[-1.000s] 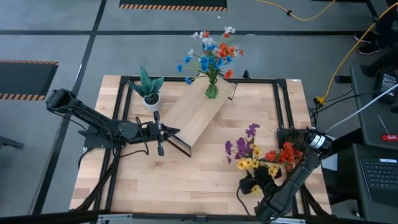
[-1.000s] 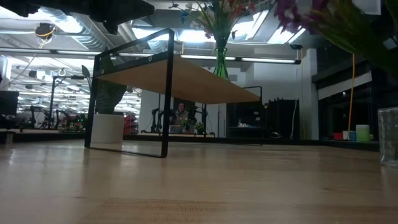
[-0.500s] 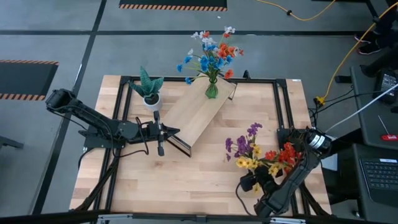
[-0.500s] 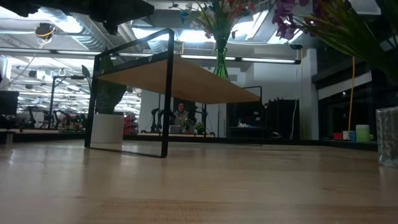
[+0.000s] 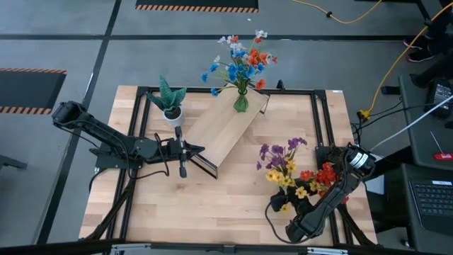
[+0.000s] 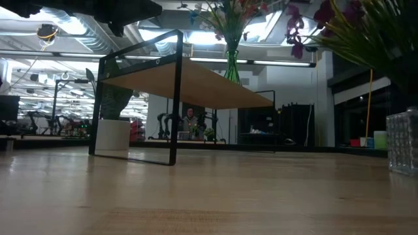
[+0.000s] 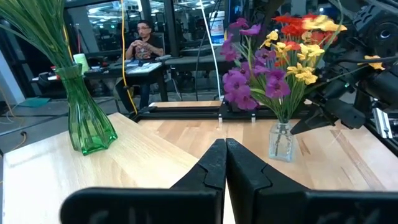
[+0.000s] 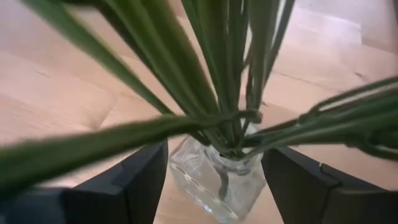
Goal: Pick and place flowers into a vace then onto a shelf
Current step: Put the transparent vase on the shelf
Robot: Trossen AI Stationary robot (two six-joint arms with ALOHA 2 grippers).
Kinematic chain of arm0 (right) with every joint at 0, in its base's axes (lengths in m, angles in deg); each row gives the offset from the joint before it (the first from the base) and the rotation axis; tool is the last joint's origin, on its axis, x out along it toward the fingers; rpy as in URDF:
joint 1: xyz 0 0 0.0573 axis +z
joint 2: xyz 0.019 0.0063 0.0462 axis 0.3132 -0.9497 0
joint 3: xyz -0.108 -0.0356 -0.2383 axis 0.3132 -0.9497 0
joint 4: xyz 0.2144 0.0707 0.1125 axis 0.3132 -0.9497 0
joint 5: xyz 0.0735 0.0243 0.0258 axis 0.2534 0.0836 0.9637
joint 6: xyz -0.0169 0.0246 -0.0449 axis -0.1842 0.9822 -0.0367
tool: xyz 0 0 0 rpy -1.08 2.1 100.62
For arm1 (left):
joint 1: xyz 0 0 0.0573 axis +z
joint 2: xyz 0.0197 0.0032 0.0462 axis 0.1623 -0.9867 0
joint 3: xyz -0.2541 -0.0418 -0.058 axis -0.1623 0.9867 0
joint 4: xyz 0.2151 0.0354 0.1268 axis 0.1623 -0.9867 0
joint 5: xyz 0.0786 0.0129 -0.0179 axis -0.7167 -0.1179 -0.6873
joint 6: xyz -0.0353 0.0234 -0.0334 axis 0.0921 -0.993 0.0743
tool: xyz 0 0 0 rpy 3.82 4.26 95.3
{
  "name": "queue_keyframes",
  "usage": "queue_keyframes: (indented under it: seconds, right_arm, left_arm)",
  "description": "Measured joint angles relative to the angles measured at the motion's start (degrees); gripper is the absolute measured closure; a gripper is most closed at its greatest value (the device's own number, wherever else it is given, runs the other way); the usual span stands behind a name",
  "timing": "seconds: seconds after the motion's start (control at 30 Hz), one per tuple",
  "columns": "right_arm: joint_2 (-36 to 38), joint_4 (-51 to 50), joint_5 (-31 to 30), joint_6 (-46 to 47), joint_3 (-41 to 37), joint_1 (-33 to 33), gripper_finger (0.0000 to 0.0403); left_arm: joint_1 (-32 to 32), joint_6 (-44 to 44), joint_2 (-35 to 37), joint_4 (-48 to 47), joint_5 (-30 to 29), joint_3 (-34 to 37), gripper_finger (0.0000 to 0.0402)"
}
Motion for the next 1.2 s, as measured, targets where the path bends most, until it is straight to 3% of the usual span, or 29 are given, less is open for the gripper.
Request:
queue_keyframes:
  seconds: [0.63, 0.73, 0.93, 1.2]
  right_arm:
    - [0.0, 3.1, -1.7, -1.1, -2.2, -1.0, 0.0152]
    - [0.0, 3.2, -1.5, -1.2, -1.6, -1.0, 0.0179]
    - [0.0, 3.4, -1.4, -1.5, -0.6, -1.0, 0.0284]
    - [0.0, 3.4, -1.8, -1.5, -0.6, -1.0, 0.0287]
  left_arm:
    - [0.0, 0.0, 0.0, 0.0, 1.8, 0.0, 0.04]
    - [0.0, 0.0, 0.0, 0.0, 1.8, 0.0, 0.0398]
    - [0.0, 0.0, 0.0, 0.0, 1.8, 0.0, 0.0394]
    - [0.0, 0.0, 0.0, 0.0, 1.9, 0.0, 0.0398]
